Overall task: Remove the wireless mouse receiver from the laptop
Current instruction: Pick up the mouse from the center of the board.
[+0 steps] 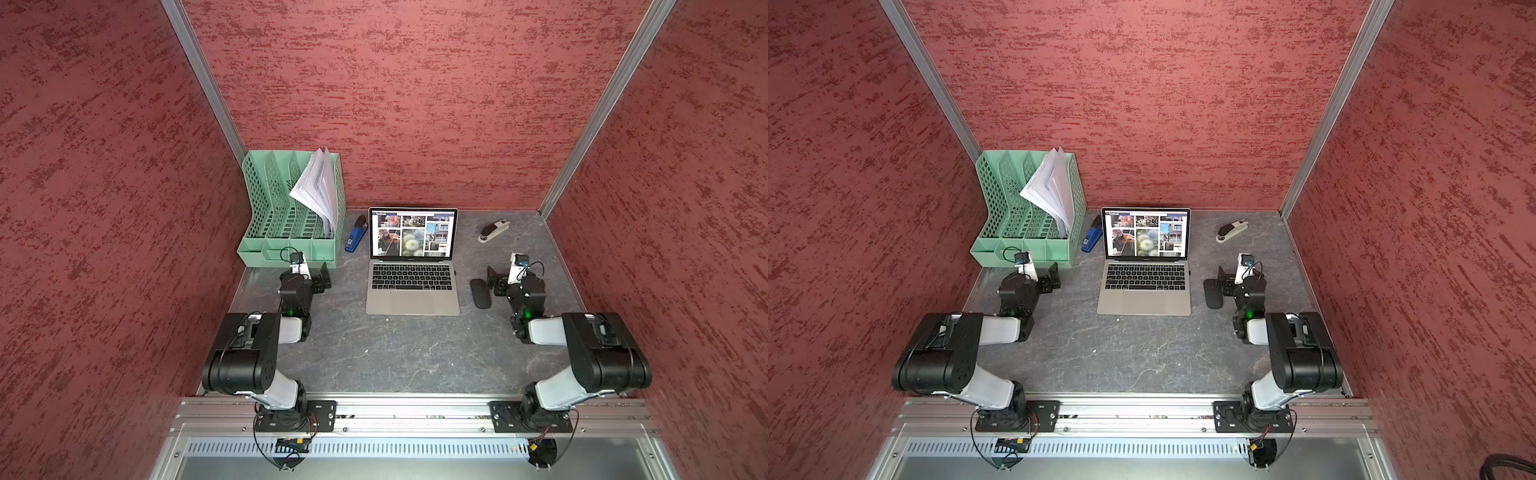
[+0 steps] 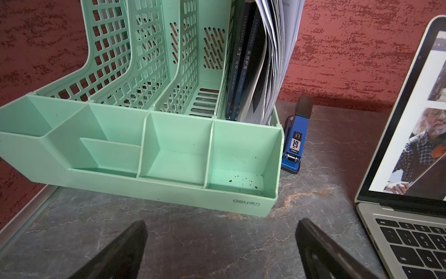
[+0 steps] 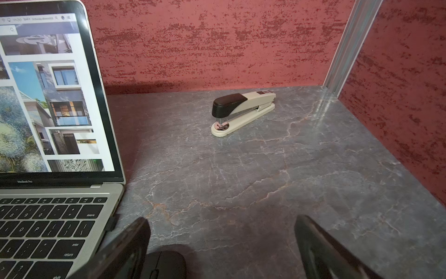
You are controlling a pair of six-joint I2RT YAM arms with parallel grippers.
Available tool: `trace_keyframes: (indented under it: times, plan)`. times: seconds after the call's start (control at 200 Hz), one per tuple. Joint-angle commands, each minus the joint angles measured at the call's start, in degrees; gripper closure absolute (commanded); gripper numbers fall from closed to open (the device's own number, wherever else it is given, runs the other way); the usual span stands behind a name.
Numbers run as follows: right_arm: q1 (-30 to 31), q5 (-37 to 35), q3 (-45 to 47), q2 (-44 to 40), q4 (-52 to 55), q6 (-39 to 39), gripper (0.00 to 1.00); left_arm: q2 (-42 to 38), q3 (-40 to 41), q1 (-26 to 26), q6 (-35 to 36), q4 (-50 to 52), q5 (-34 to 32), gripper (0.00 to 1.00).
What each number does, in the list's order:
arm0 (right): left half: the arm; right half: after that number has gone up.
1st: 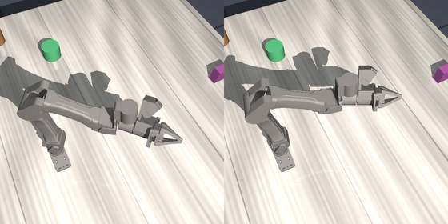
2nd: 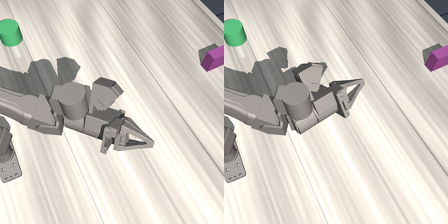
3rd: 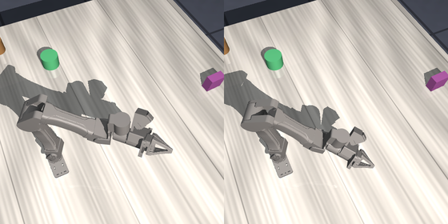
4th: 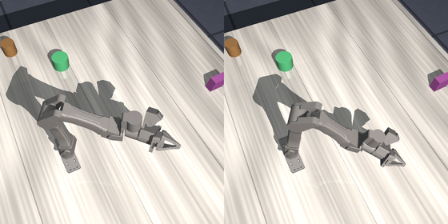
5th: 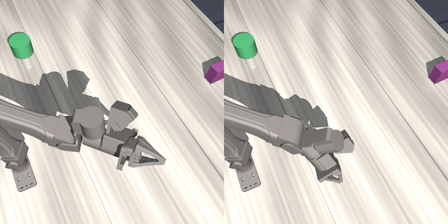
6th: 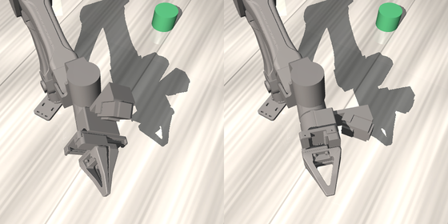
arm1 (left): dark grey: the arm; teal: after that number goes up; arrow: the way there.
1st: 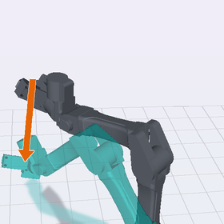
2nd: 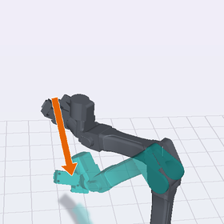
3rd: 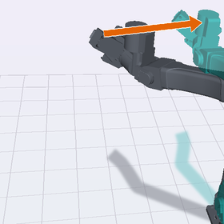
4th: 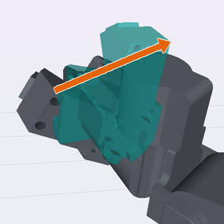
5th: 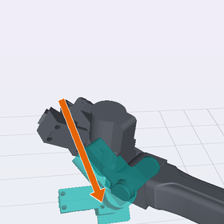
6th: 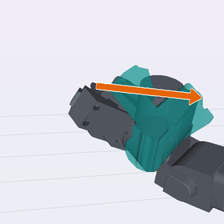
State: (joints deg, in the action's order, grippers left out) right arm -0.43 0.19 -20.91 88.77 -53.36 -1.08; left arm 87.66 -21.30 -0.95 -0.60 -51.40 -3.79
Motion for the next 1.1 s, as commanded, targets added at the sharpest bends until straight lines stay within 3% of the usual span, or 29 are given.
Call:
trace_keyframes:
  times: [0.0,0.15,0.861,0.962,1.097]
  plan:
    - [-0.08,-0.71,0.33,-0.17,-1.72,-0.11,0.02,0.32,0.20,0.16,-0.20,-1.07,-0.43,0.00]
    - [-0.02,4.52,-1.59,-0.13,1.81,1.84,0.02,0.32,0.21,0.12,-0.20,-1.07,-0.41,0.00]
    - [-0.10,4.81,-1.53,-0.10,1.70,1.86,0.02,-0.01,0.18,-0.20,-0.28,-1.07,0.01,0.00]
    - [-0.09,3.44,-4.37,-2.70,8.93,1.27,0.02,-5.27,-3.29,0.35,-1.48,9.86,-4.78,0.00]
    - [-0.09,8.91,-24.00,-9.17,45.04,3.12,0.06,-15.39,-16.73,0.51,-4.23,40.09,-6.68,0.00]
